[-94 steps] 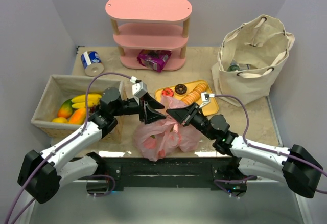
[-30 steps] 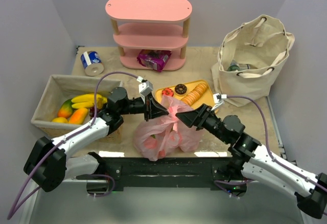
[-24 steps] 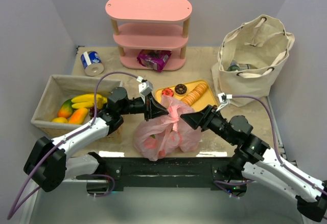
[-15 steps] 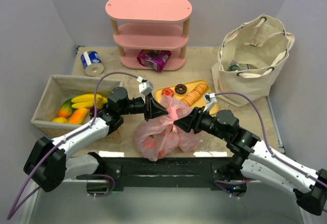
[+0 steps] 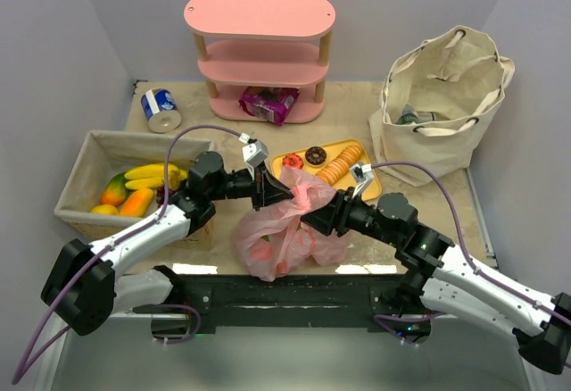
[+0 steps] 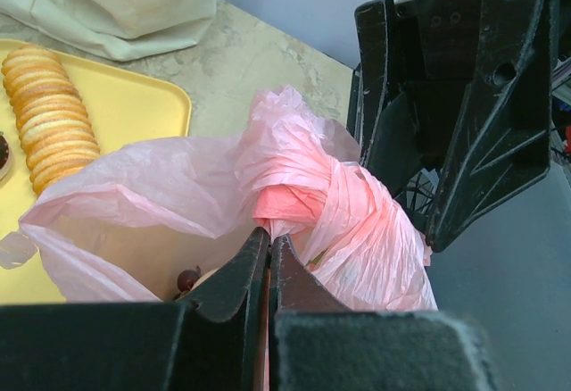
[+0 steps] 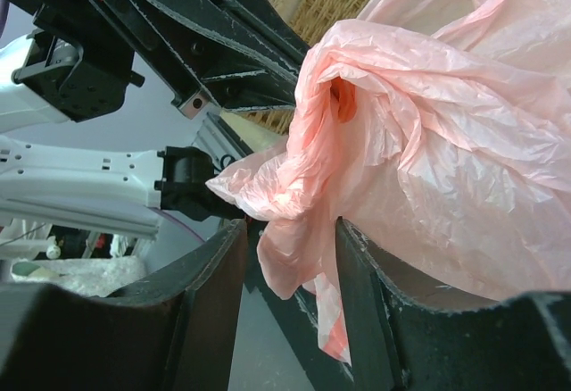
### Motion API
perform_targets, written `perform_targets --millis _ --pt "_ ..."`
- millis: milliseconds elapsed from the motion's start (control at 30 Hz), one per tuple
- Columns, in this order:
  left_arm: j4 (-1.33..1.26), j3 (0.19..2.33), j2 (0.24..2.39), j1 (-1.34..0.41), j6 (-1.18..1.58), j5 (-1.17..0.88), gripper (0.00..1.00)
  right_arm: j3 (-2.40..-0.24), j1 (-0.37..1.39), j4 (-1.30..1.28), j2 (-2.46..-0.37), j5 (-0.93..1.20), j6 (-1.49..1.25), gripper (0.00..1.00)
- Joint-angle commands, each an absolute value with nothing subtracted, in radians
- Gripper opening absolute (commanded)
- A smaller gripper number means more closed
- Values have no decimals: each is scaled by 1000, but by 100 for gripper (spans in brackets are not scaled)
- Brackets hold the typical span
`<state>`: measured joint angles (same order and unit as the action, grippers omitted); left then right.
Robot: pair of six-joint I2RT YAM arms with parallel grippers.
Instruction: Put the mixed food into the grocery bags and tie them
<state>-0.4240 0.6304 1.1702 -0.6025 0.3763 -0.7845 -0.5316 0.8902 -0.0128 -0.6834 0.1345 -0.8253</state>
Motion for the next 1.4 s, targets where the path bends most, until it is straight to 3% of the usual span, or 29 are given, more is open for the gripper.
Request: perform_targets --millis 0,267,367,400,500,767,1033,1367 --pt "-437 678 1150 -604 350 -775 0 -525 896 43 -690 164 -799 47" --pt "-439 678 1150 -606 350 -776 0 -517 897 104 -744 192 -793 44" --pt "-437 676 1146 -604 351 -773 0 -517 900 123 -761 189 -790 32" --pt "-437 676 1143 -604 350 -769 0 -517 900 126 -762 189 -790 20" --pt "-411 673 1121 -601 350 -706 0 -523 900 103 -738 161 -792 0" --pt "-354 678 1060 -548 377 -474 0 -616 899 -184 -631 -31 -750 0" --pt "-292 696 1031 -430 403 -379 0 -644 899 -422 -542 -313 -824 0" --pt "-207 661 994 -272 445 -313 0 -641 900 -558 -537 -440 -911 0"
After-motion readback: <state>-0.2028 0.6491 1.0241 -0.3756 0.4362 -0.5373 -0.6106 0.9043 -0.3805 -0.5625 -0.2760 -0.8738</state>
